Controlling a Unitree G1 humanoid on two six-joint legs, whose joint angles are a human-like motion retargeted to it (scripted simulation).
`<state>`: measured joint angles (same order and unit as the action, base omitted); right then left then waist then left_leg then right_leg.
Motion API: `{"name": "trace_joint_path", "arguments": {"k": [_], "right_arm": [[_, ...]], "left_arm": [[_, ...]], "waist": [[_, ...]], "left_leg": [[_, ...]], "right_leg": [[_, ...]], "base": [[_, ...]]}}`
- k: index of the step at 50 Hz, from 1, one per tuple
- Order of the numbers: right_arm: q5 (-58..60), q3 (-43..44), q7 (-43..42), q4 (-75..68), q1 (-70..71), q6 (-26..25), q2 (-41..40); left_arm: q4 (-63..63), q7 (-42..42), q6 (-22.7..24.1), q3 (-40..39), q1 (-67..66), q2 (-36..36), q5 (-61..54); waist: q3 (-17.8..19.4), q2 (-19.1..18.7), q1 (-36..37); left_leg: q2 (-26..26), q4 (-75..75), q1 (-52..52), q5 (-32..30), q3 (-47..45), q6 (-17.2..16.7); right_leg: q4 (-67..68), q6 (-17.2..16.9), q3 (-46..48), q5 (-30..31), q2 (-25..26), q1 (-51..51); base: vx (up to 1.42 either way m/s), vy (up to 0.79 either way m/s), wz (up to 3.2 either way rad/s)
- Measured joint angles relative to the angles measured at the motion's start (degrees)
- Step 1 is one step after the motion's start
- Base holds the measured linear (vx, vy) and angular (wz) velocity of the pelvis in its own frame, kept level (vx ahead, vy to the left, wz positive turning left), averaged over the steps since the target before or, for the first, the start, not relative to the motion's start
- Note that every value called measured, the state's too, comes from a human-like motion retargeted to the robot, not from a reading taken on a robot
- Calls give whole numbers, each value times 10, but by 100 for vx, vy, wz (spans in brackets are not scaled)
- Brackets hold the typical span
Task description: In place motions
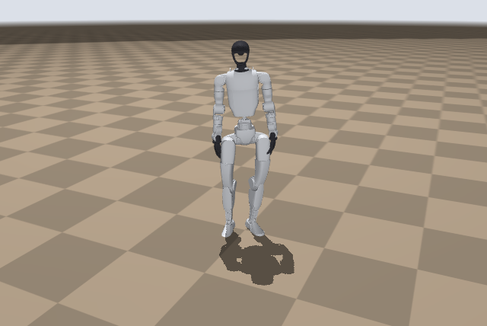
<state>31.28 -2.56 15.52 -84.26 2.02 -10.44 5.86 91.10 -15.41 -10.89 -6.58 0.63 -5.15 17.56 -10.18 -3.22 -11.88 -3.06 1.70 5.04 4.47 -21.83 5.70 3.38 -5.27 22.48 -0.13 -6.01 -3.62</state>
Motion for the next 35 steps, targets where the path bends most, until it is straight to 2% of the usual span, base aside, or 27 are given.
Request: {"name": "trace_joint_path", "arguments": {"k": [35], "right_arm": [[0, 1, 7, -4, 4, 1, 4]], "left_arm": [[1, -1, 1, 3, 1, 0, -2]], "waist": [[2, 1, 1]], "left_leg": [[0, -1, -2, 3, 0, 0]], "right_leg": [[1, 0, -1, 0, 0, 0]], "base": [[0, 0, 0]]}}
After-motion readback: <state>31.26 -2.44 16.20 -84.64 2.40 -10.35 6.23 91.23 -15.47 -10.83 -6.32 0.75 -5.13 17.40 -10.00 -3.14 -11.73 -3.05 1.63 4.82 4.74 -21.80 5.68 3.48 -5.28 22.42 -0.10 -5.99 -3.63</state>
